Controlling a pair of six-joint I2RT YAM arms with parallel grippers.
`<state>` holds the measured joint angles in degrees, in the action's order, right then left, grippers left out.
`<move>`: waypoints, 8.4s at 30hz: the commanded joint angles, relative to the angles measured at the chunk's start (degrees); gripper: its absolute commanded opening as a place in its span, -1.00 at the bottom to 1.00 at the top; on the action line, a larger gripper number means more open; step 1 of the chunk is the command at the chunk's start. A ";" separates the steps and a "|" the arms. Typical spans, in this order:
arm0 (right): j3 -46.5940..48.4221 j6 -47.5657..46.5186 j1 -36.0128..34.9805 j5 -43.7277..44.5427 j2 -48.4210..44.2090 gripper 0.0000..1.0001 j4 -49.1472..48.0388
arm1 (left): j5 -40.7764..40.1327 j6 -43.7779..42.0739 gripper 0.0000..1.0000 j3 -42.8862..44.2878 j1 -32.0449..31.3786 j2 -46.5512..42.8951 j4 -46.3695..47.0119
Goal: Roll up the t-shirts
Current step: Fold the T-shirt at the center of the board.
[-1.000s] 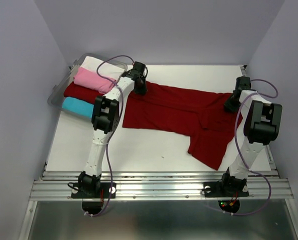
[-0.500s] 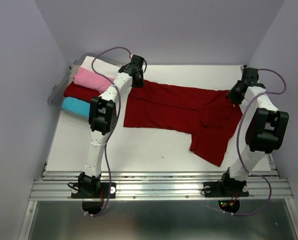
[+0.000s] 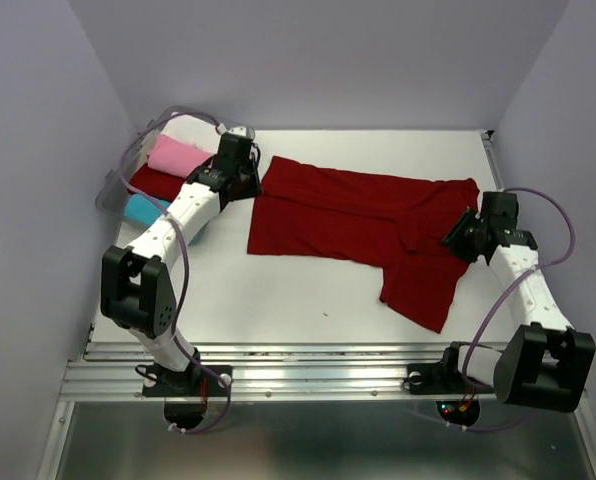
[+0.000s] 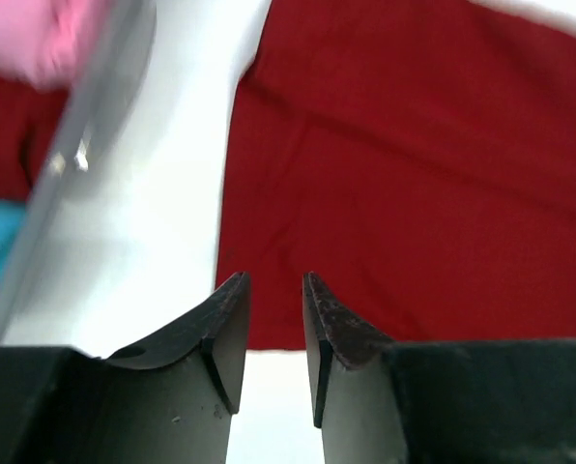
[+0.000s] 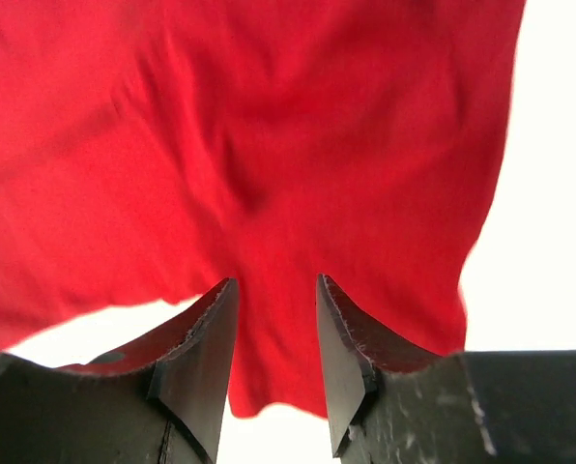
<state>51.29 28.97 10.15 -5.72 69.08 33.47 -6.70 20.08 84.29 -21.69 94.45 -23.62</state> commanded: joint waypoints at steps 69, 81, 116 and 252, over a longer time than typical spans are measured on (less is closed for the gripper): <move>-17.27 18.05 -3.03 4.40 -7.56 0.54 16.45 | -0.42 15.61 0.09 -30.68 0.86 -2.09 12.19; -16.66 17.87 -3.03 5.01 -7.56 0.56 17.06 | -0.60 16.84 0.07 -29.80 0.51 3.01 13.33; -22.99 24.64 -3.56 9.84 -5.26 -0.14 11.87 | 1.08 16.05 -1.00 -25.14 -0.37 -1.82 12.19; 21.09 4.69 -3.56 8.88 10.66 -0.99 14.24 | 3.27 9.28 -1.00 -21.88 4.91 -7.26 4.98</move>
<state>81.34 32.86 7.03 3.53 88.90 46.06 -5.37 30.68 65.91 -16.78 92.77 -18.02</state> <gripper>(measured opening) 0.015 0.017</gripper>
